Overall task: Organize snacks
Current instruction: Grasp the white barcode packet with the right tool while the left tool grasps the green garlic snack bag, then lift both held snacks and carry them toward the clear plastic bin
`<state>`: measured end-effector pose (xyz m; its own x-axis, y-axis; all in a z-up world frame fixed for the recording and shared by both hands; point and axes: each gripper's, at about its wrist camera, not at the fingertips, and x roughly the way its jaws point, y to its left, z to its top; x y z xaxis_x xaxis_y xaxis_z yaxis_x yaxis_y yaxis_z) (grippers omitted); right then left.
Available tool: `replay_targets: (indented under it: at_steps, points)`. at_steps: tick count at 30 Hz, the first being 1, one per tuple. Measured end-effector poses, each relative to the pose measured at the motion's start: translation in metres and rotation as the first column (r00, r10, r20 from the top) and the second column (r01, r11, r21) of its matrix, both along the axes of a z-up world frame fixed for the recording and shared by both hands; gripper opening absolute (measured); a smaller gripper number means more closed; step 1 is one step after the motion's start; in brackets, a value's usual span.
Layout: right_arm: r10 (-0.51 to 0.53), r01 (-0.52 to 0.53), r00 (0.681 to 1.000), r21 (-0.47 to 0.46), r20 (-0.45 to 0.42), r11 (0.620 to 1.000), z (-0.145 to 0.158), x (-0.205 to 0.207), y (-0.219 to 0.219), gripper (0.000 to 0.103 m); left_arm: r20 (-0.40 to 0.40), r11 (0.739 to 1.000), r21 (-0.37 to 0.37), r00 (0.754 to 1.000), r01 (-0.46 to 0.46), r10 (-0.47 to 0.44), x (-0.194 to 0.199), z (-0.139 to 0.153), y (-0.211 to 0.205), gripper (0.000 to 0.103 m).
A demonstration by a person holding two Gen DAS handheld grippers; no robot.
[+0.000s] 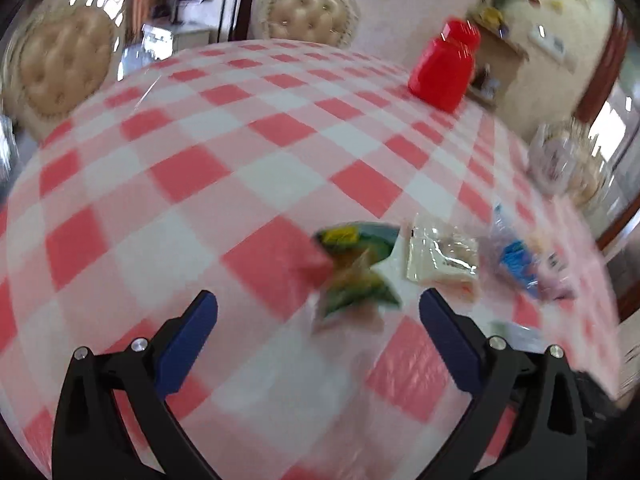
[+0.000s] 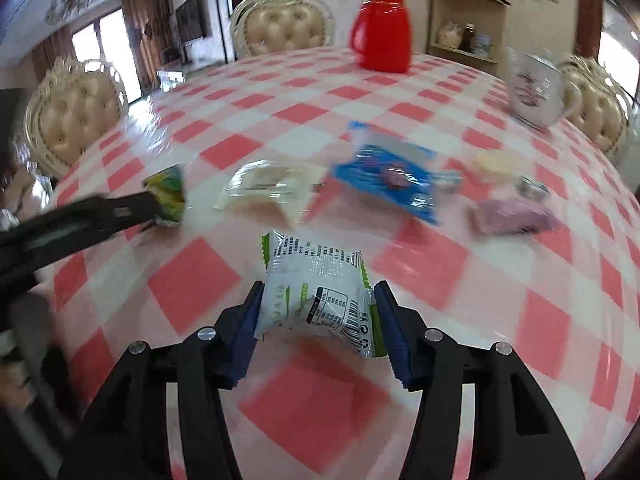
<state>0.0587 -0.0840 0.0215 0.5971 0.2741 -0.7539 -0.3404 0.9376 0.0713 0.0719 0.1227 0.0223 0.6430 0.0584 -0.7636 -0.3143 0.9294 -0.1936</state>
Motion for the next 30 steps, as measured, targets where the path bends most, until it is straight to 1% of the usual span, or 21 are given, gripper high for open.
replay_targets:
  at_steps: [1, 2, 5, 6, 7, 8, 9, 10, 13, 16, 19, 22, 26, 30]
  points:
    - [-0.007, 0.008, 1.0, 0.026, -0.005, 1.0, 0.0, 0.0, -0.009, 0.053, -0.007, 1.0, 0.027, 1.0, -0.001, 0.002, 0.009, -0.002, -0.005, 0.101]
    - [-0.018, 0.019, 1.0, 0.054, -0.011, 0.998, 0.0, -0.001, -0.019, 0.053, -0.012, 0.999, 0.036, 1.0, -0.003, 0.004, 0.013, -0.003, -0.007, 0.101]
    - [-0.026, 0.026, 1.0, 0.084, -0.003, 0.996, 0.006, -0.004, -0.028, 0.054, -0.047, 0.997, 0.076, 0.999, 0.002, 0.002, 0.03, -0.008, -0.012, 0.101]
    - [-0.022, 0.021, 1.0, 0.087, 0.007, 0.996, 0.009, -0.006, -0.027, 0.054, -0.061, 0.997, 0.077, 0.998, 0.022, -0.017, 0.032, -0.011, -0.014, 0.097]
    - [-0.015, 0.013, 1.0, 0.086, 0.02, 0.996, 0.012, -0.008, -0.026, 0.054, -0.049, 0.996, 0.08, 0.998, 0.035, -0.031, 0.031, -0.01, -0.016, 0.089]
    - [-0.003, 0.0, 0.999, 0.084, 0.036, 0.997, 0.016, -0.012, -0.023, 0.054, -0.037, 0.995, 0.087, 0.999, 0.041, -0.038, 0.029, -0.009, -0.017, 0.061]
    - [0.004, -0.007, 0.999, 0.084, 0.042, 0.996, 0.018, -0.013, -0.021, 0.054, -0.034, 0.993, 0.106, 0.998, 0.05, -0.046, 0.027, -0.008, -0.018, 0.041]
    - [0.01, -0.014, 0.999, 0.085, 0.047, 0.996, 0.02, -0.015, -0.019, 0.054, -0.029, 0.993, 0.099, 0.998, 0.064, -0.061, 0.025, -0.008, -0.018, 0.036]
    - [0.016, -0.021, 0.998, 0.083, 0.054, 0.996, 0.022, -0.017, -0.017, 0.054, -0.01, 0.996, 0.064, 0.998, 0.064, -0.063, 0.019, -0.008, -0.015, 0.035]
    - [0.006, -0.011, 0.999, 0.086, 0.049, 0.996, 0.021, -0.016, -0.018, 0.054, 0.039, 0.997, 0.028, 0.997, 0.065, -0.066, 0.007, -0.003, -0.012, 0.035]
    - [-0.007, 0.004, 0.999, 0.09, 0.039, 0.996, 0.018, -0.013, -0.02, 0.054, 0.076, 0.997, 0.038, 0.994, 0.07, -0.073, -0.006, 0.002, -0.017, 0.035]
    - [-0.018, 0.015, 0.999, 0.102, 0.03, 0.995, 0.015, -0.012, -0.021, 0.054, 0.094, 0.996, 0.021, 0.992, 0.088, -0.09, -0.017, 0.006, -0.025, 0.035]
    - [-0.041, 0.041, 0.999, 0.15, -0.002, 0.988, 0.009, -0.009, -0.027, 0.054, 0.123, 0.995, 0.014, 0.987, 0.103, -0.104, -0.036, 0.013, -0.038, 0.035]
    - [-0.054, 0.061, 0.998, 0.231, -0.035, 0.971, 0.008, -0.017, -0.039, 0.054, 0.139, 0.991, 0.012, 0.981, 0.135, -0.136, -0.062, 0.018, -0.054, 0.035]
